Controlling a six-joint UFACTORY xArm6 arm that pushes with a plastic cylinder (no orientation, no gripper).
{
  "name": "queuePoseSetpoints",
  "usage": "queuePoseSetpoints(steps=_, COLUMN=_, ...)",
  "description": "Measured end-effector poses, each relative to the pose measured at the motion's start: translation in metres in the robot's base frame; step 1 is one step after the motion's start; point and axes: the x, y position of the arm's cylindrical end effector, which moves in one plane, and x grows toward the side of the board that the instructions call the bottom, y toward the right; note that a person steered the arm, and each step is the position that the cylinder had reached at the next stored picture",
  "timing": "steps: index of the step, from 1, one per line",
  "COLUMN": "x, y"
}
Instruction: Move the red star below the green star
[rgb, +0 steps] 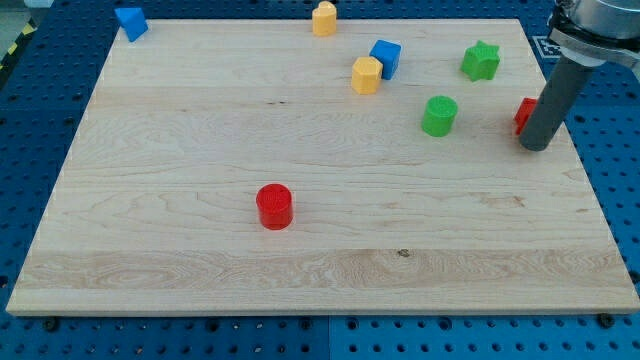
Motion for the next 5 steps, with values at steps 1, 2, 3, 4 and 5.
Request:
queuePoseSetpoints(steps=1, x=0.007, y=0.013)
queuePoseSetpoints(steps=2, x=0.008, y=0.021)
queuePoseSetpoints(steps=3, x=0.008, y=0.026)
queuePoseSetpoints(steps=4, x=0.008, y=0.029)
queuePoseSetpoints(steps=5, x=-0.003, y=0.027)
